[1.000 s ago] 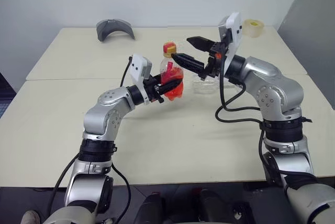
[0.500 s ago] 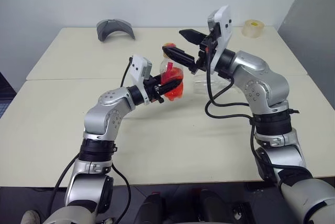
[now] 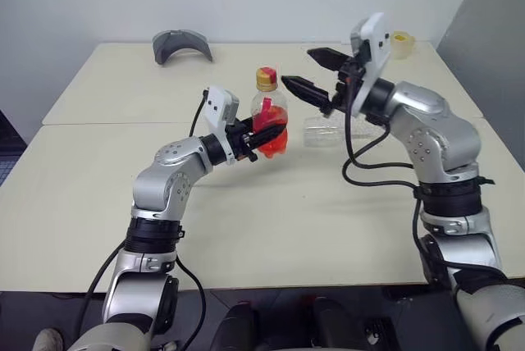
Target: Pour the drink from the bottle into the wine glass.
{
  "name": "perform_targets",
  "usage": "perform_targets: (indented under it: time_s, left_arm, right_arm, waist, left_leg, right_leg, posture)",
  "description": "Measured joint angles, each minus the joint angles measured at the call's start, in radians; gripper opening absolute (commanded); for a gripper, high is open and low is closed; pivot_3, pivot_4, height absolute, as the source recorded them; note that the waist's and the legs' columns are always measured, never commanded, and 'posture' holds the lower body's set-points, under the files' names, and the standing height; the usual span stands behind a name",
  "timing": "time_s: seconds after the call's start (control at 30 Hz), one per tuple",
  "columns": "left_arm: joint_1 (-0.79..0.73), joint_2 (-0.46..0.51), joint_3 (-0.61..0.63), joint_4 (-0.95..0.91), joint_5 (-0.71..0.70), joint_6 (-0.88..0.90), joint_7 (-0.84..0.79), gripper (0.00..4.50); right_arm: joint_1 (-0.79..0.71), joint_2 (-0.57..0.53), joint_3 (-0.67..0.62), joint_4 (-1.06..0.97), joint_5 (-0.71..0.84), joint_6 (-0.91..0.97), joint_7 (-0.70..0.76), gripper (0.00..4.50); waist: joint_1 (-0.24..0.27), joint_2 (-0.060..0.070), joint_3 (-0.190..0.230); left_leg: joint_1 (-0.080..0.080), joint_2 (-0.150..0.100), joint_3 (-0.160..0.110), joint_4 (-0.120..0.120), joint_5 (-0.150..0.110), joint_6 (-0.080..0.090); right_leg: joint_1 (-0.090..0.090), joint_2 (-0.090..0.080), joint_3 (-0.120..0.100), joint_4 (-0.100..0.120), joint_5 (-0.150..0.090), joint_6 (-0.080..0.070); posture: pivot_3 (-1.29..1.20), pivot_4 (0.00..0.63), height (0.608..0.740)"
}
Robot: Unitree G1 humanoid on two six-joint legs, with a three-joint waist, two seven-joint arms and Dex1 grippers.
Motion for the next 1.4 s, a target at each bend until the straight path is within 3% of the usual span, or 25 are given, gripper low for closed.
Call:
perform_targets:
  time_s: [0.17,0.37,0.67,0.9,1.03,1.23,1.27,1.4]
  left_arm:
    - [-0.004,-0.002,0.000,0.005,0.000,-0.003,-0.002,1.65]
    - [-0.029,-0.003,0.000,0.023,0.001,-0.022,-0.003,1.65]
    - [-0.030,0.000,-0.003,0.026,0.001,-0.024,-0.015,1.65]
    - [-0.030,0.008,-0.002,0.026,0.002,-0.024,-0.022,1.65]
    - [-0.029,0.008,-0.002,0.026,0.002,-0.024,-0.022,1.65]
    - [-0.017,0.007,-0.002,0.024,0.002,-0.025,-0.022,1.64]
    - [-0.017,0.007,-0.002,0.024,0.002,-0.026,-0.022,1.63]
    - [-0.015,0.005,-0.002,0.019,0.001,-0.026,-0.021,1.60]
  right_arm:
    - [0.005,-0.010,-0.017,-0.017,0.021,0.027,0.011,4.50]
    - [0.005,0.070,-0.010,-0.091,0.122,0.097,0.029,4.50]
    - [-0.115,0.189,0.005,0.037,0.109,0.090,-0.043,4.50]
    - [-0.118,0.202,0.008,0.062,0.109,0.088,-0.045,4.50]
    - [-0.118,0.201,0.011,0.062,0.109,0.091,-0.033,3.62]
    - [-0.117,0.195,0.017,0.059,0.108,0.095,-0.027,1.43]
    - [-0.117,0.195,0.017,0.059,0.108,0.095,-0.027,1.25]
    - [-0.117,0.193,0.018,0.057,0.108,0.095,-0.026,1.25]
  waist:
    - [-0.002,0.000,0.000]
    - [-0.001,0.000,0.000]
    - [-0.001,0.000,0.000]
    - [-0.001,0.000,0.000]
    - [-0.001,0.000,0.000]
    - [-0.001,0.000,0.000]
    - [-0.001,0.000,0.000]
    - [-0.001,0.000,0.000]
  left_leg:
    - [0.000,0.000,0.000,0.000,0.000,0.000]
    - [0.000,0.000,0.000,0.000,0.000,0.000]
    - [0.000,0.000,0.000,0.000,0.000,0.000]
    - [0.000,0.000,0.000,0.000,0.000,0.000]
    - [0.000,0.000,0.000,0.000,0.000,0.000]
    - [0.000,0.000,0.000,0.000,0.000,0.000]
    - [0.000,0.000,0.000,0.000,0.000,0.000]
    - [0.000,0.000,0.000,0.000,0.000,0.000]
  right_leg:
    - [0.000,0.000,0.000,0.000,0.000,0.000]
    - [0.000,0.000,0.000,0.000,0.000,0.000]
    - [-0.001,0.000,0.000,0.000,0.000,0.000]
    - [0.000,0.000,0.000,0.000,0.000,0.000]
    - [-0.001,0.000,0.000,0.000,0.000,0.000]
    - [-0.001,0.000,0.000,0.000,0.000,0.000]
    - [0.000,0.000,0.000,0.000,0.000,0.000]
    - [-0.001,0.000,0.000,0.000,0.000,0.000]
  posture:
    - [0.00,0.150,0.740]
    - [0.00,0.150,0.740]
    - [0.00,0.150,0.740]
    - [0.00,0.150,0.740]
    - [0.00,0.150,0.740]
    - [0.00,0.150,0.740]
    - [0.00,0.150,0.740]
    - [0.00,0.150,0.740]
